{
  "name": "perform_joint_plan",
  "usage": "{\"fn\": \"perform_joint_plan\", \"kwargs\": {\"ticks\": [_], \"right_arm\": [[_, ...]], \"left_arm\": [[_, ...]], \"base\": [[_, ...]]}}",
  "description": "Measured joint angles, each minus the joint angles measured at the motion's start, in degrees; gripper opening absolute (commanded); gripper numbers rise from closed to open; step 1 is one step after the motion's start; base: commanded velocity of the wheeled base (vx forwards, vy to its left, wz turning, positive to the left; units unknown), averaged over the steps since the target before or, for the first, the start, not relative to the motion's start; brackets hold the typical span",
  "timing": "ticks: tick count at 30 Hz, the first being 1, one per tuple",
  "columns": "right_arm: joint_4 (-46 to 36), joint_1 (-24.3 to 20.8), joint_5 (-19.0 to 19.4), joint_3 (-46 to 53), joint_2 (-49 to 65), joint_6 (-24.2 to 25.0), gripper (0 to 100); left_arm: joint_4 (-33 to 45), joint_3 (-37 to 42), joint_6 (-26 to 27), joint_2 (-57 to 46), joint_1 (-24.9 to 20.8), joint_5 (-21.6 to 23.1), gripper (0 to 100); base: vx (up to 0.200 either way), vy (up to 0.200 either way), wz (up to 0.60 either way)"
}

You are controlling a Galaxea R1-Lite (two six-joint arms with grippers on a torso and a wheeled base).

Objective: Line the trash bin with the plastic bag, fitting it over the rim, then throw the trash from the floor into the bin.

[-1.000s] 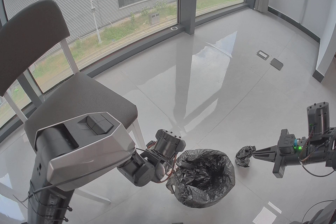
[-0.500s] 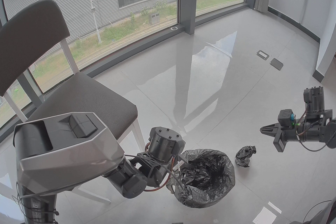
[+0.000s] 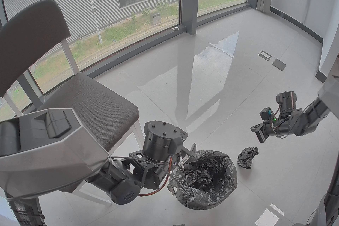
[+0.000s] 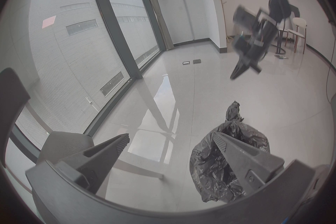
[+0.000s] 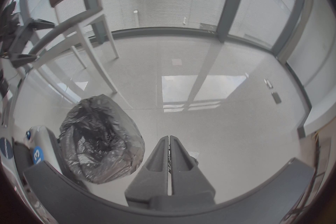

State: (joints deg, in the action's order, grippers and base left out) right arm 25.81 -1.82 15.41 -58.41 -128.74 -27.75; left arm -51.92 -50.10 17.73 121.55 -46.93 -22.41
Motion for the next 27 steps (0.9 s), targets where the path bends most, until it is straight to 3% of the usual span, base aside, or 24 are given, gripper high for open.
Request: {"fn": "perform_joint_plan", "kwargs": {"ticks": [4,5,18,27], "right_arm": [[-0.2,1.0,-0.7,-6.7,-8.1,4.7,0],[-1.0,1.3,-0.9,-8.3,-9.7,5.4,100],[-16.7,4.0,-1.5,-25.2,-18.6,6.2,100],[-40.9,4.8,-2.0,-37.5,-21.6,6.1,100]], "left_arm": [[-1.7,0.8,-0.3,-1.6,-0.8,0.1,100],[-2.2,1.1,-0.4,-2.1,-1.0,0.1,100],[-3.9,4.9,-0.8,-4.7,-1.3,0.3,100],[-4.1,5.2,-1.0,-4.1,-1.0,0.3,100]], "base": [[0.0,0.0,0.0],[0.0,0.0,0.0],[0.0,0.0,0.0],[0.0,0.0,0.0]]}}
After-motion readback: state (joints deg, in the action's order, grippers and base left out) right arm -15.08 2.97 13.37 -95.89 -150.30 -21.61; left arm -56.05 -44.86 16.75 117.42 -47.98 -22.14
